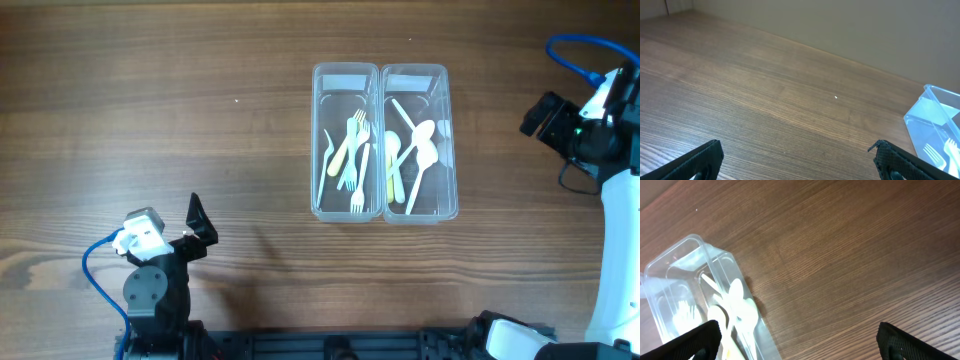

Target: Pack container

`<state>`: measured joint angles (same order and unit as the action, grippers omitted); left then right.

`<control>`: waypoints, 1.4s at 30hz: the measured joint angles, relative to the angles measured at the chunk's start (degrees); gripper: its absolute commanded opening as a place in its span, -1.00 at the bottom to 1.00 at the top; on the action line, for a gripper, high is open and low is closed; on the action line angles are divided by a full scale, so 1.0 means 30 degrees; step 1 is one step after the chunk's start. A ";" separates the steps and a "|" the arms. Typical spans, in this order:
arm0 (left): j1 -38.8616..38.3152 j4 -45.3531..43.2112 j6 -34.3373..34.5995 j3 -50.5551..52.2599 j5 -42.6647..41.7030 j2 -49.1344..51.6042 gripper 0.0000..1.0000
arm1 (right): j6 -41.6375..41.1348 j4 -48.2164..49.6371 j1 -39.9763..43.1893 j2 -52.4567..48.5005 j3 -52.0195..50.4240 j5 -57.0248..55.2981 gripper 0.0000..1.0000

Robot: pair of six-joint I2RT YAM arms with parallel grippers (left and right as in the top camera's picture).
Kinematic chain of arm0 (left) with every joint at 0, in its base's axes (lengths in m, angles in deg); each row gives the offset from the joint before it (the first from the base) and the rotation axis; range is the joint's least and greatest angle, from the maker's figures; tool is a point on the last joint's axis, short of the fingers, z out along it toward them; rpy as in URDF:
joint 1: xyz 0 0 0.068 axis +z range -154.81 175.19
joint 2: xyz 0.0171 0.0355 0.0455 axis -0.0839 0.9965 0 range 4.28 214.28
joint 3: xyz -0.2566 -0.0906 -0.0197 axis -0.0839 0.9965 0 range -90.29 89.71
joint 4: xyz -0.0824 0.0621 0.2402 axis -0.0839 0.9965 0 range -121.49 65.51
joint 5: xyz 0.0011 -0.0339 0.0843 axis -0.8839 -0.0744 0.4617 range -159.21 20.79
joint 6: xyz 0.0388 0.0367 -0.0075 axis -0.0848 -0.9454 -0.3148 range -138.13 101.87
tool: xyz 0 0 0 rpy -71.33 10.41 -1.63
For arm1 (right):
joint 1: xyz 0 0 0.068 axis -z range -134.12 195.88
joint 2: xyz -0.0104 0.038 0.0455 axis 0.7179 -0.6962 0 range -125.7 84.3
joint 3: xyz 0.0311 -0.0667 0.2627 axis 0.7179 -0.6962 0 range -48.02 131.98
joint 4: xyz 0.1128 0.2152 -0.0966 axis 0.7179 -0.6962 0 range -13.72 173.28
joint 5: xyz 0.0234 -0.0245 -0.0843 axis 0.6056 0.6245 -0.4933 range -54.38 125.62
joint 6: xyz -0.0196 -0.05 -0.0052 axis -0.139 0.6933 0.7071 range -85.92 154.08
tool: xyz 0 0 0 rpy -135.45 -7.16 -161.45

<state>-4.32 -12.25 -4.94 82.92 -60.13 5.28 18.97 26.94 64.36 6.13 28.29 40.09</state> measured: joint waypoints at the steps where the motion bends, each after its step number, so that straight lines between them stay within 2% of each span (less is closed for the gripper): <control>1: 0.0000 0.0000 0.0000 0.0000 0.0000 0.0000 1.00 | 0.0000 0.0000 0.0000 0.0000 0.0000 0.0000 0.99; 11: 0.0000 0.0000 0.0000 0.0000 0.0000 0.0000 1.00 | 0.0087 0.0466 -0.0073 0.0517 -0.0044 -0.0386 0.99; 13: 0.0000 0.0000 0.0000 0.0000 0.0000 -0.0029 0.99 | 0.0648 0.1122 -0.0481 0.1705 -0.0058 -0.0590 0.99; 19: 0.0000 0.0000 0.0000 0.0000 0.0000 -0.0051 1.00 | 0.4794 0.2827 -0.2929 0.6951 -0.0051 -0.0714 1.00; 22: 0.0000 -0.0007 0.0000 0.0000 0.0000 -0.0058 1.00 | 0.5676 0.3045 -0.3060 0.8553 -0.0335 -0.0721 0.99; 26: 0.0000 0.0000 0.0000 0.0036 0.0000 -0.0073 1.00 | 0.6222 0.4044 -0.3060 1.1686 -0.3730 -0.0721 1.00; 34: 0.0000 0.0007 0.0000 0.0073 -0.0007 -0.0087 1.00 | 0.6258 0.7912 -0.3060 1.7930 -1.3376 0.0539 0.99; 42: 0.0000 -0.0007 0.0000 0.0095 -0.0007 -0.0087 1.00 | 0.5778 0.8342 -0.3060 2.1660 -1.6640 0.1086 0.99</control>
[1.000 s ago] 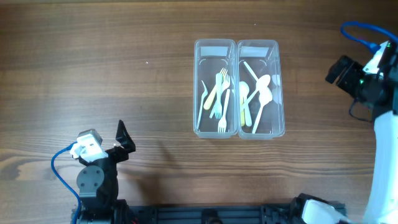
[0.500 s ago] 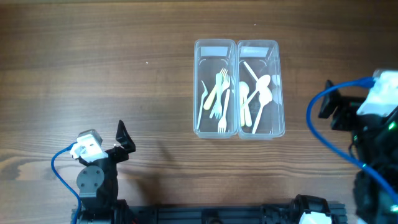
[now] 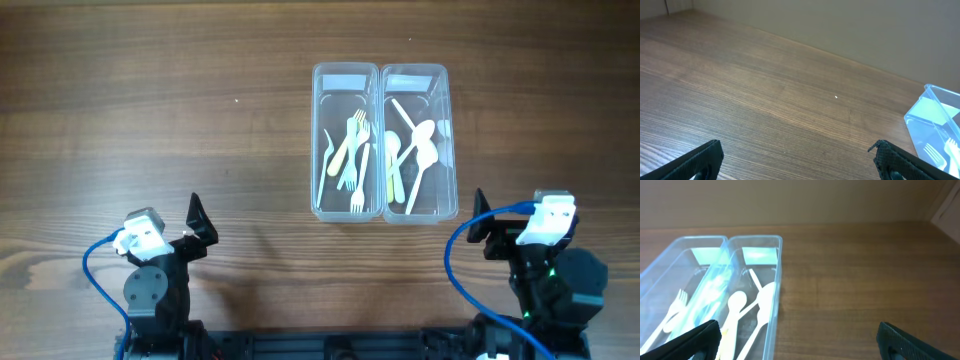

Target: Pack container

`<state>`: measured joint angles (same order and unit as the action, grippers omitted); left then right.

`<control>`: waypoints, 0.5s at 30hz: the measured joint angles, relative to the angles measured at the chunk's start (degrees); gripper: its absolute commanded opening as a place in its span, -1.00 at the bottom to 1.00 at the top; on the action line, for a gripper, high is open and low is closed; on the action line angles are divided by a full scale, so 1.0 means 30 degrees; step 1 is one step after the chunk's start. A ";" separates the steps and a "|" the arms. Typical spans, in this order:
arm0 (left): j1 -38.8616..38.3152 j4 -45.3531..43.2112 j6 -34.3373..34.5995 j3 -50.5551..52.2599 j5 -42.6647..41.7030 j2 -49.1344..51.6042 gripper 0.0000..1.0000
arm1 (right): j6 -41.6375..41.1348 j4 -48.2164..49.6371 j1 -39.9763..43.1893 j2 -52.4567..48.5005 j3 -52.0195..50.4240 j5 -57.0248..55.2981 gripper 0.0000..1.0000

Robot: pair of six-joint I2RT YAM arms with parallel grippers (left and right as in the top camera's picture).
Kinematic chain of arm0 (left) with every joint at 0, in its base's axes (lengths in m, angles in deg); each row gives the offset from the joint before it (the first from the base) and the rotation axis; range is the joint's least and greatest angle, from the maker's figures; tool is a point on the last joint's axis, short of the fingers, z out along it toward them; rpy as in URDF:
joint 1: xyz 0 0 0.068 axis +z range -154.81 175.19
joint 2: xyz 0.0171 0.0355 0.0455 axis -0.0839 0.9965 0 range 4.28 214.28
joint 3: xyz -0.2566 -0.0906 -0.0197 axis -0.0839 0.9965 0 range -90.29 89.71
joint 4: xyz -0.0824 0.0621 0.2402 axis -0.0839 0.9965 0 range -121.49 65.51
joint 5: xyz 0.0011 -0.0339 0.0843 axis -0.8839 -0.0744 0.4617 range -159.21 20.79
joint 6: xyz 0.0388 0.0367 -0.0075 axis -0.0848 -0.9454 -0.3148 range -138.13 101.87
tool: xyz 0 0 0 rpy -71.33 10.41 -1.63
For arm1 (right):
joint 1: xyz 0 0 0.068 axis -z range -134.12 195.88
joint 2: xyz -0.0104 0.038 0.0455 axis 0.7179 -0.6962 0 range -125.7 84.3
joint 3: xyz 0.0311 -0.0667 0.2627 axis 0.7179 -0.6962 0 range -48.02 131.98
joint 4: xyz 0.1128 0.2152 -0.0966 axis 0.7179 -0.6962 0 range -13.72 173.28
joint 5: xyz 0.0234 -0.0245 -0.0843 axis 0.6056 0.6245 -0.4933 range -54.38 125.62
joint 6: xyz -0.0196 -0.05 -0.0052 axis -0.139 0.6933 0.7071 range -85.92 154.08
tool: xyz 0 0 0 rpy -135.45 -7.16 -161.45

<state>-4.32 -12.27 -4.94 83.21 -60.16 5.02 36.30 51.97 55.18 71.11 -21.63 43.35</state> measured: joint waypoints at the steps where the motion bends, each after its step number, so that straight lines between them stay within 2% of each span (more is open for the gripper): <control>1: 0.0000 0.0007 0.0000 0.0000 0.0000 0.0000 0.99 | -0.0007 0.0131 0.0000 0.0284 -0.0240 0.0007 0.99; 15: 0.0000 0.0000 0.0000 0.0000 0.0007 0.0000 1.00 | -0.0153 0.0175 0.0000 0.3716 -0.3701 0.0073 0.99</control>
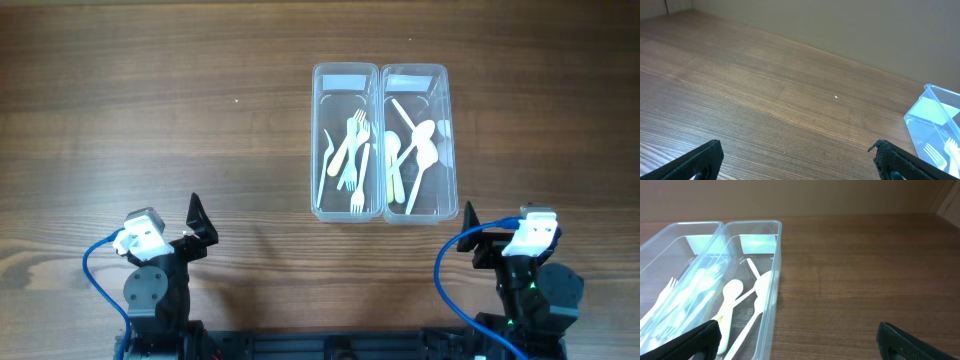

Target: Pack container

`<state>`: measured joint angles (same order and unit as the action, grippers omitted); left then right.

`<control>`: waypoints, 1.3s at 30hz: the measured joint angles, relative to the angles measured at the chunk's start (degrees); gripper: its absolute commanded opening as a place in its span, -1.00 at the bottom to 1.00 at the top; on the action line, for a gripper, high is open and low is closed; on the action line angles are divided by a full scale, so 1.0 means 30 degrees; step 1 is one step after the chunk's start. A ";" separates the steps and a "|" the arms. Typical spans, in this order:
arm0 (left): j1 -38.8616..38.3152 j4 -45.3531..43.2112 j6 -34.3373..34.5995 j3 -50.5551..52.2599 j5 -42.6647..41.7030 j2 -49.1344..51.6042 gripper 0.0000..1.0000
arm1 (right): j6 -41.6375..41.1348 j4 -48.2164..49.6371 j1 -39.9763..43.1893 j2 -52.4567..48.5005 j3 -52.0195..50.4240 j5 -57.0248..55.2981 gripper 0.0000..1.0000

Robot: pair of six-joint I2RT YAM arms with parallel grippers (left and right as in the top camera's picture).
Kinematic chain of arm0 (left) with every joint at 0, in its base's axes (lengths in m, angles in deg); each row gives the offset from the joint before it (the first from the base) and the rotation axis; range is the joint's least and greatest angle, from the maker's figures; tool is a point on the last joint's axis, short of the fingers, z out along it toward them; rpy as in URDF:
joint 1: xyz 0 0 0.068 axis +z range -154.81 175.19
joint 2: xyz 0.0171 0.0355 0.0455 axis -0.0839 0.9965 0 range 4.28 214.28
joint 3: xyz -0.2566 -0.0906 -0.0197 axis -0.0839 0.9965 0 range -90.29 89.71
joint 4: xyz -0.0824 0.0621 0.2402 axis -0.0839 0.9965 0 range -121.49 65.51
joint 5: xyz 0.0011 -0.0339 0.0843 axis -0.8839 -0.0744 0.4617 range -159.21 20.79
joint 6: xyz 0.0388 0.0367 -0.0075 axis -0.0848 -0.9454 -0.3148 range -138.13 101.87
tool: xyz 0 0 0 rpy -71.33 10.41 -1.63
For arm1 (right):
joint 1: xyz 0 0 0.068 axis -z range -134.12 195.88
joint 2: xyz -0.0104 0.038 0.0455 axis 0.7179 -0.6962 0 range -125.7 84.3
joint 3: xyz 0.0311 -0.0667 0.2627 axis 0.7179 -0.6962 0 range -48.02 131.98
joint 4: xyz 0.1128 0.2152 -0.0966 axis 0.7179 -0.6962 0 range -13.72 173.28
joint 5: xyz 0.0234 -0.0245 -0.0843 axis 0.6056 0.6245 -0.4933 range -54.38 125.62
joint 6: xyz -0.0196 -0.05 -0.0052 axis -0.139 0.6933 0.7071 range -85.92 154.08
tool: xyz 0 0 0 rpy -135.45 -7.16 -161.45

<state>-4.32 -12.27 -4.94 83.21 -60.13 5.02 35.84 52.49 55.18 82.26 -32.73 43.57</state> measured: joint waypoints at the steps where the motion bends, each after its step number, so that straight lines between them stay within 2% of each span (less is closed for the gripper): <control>1: 0.0000 0.0007 0.0000 0.0000 0.0000 0.0000 1.00 | 0.0000 0.0007 0.0000 0.0160 -0.0117 -0.0007 1.00; 11: 0.0000 0.0007 0.0000 0.0000 0.0000 0.0000 1.00 | 0.0000 -0.0007 0.0000 0.0299 -0.1581 0.0000 1.00; 18: 0.0000 0.0007 0.0000 0.0007 -0.0007 0.0000 1.00 | -0.0058 -0.2025 0.0000 0.0299 -0.1770 0.0000 0.99; 39: 0.0000 0.0000 0.0000 0.0007 -0.0007 0.0000 0.99 | -0.0058 -0.2018 0.0000 0.0299 -0.1807 0.0000 0.99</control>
<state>-4.32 -12.27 -4.94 83.23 -60.16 5.02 35.66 46.44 55.18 83.15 -38.15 43.57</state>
